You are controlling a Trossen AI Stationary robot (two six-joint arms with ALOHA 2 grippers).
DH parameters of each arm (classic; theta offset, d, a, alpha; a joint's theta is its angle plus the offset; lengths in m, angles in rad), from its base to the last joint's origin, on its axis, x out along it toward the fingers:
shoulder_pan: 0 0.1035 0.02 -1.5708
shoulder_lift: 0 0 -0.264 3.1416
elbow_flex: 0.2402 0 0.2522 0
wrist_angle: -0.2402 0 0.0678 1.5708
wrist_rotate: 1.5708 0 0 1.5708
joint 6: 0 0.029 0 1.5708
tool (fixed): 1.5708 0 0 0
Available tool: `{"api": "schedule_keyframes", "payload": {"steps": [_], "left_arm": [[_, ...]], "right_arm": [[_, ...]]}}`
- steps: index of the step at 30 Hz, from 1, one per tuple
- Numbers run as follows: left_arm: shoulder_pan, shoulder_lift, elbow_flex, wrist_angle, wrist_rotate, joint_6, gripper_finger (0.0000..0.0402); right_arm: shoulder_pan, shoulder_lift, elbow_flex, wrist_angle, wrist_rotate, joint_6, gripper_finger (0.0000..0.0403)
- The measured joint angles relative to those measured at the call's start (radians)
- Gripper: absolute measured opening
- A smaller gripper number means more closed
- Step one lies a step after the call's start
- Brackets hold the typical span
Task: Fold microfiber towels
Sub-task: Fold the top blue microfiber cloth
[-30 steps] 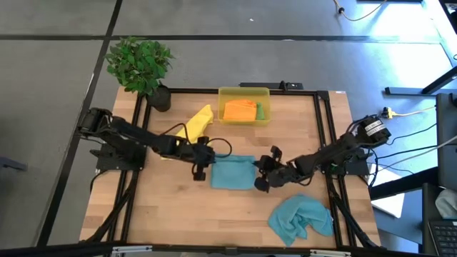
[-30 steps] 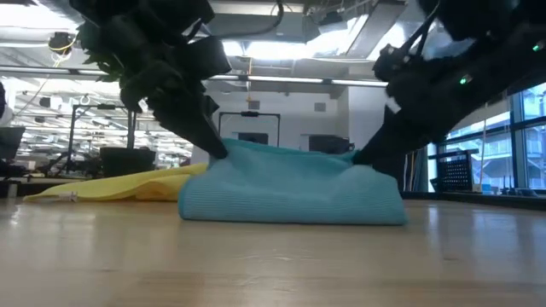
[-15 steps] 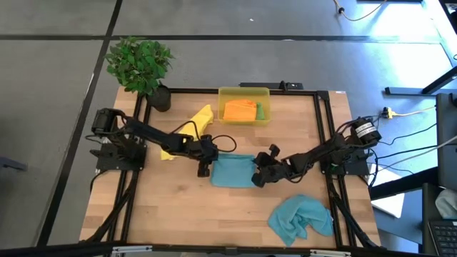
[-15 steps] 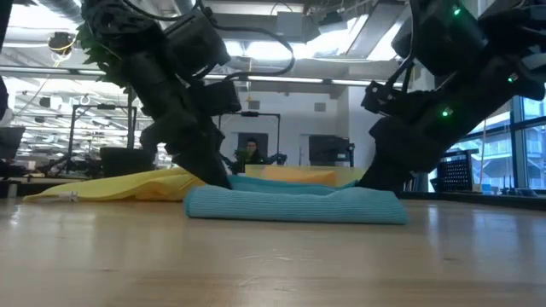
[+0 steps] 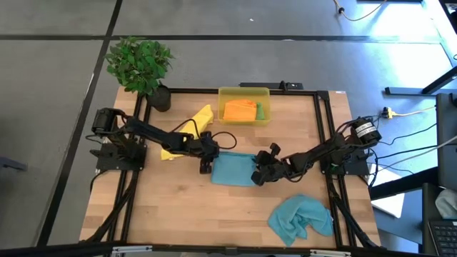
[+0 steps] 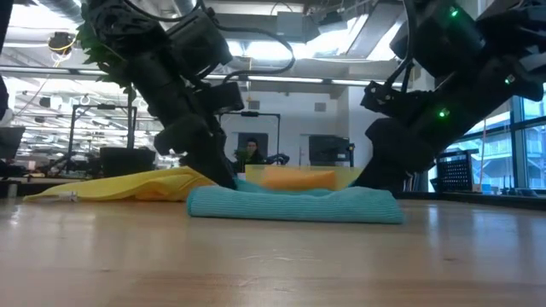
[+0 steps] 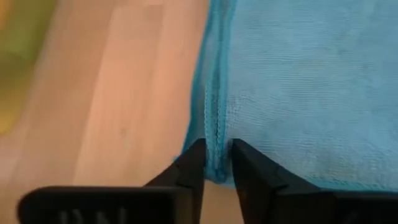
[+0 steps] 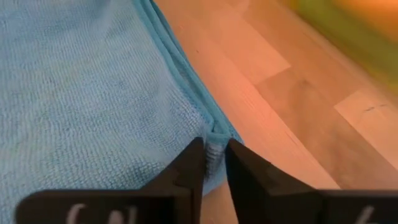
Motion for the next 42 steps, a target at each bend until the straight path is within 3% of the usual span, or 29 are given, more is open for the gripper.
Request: {"api": "schedule_keyframes", "payload": {"steps": [4,9,15,18,22,33,42], "left_arm": [[0.000,-0.002,0.011,-0.009,-0.044,0.001,0.0099],[-0.001,-0.057,0.023,-0.044,-0.076,0.007,0.0105],[-0.027,-0.132,0.024,-0.025,-0.045,-0.007,0.0107],[-0.077,-0.122,0.023,0.005,0.013,-0.038,0.0107],[-0.170,-0.063,0.022,0.047,0.010,-0.064,0.0105],[-0.275,0.061,0.023,0.116,-0.052,-0.113,0.0101],[-0.274,0.066,0.023,0.100,-0.050,-0.114,0.0101]], "right_arm": [[0.000,-0.031,0.000,-0.018,0.005,-0.001,0.0091],[0.000,-0.111,0.000,-0.082,0.041,-0.003,0.0098],[0.020,-0.173,0.002,-0.084,0.001,-0.055,0.0098],[0.036,-0.166,0.002,-0.045,-0.092,-0.079,0.0099],[0.071,-0.126,0.001,0.012,-0.175,-0.081,0.0099],[0.090,0.032,0.002,0.031,-0.186,0.024,0.0099],[0.091,-0.036,0.000,0.023,-0.209,-0.008,0.0099]]}}
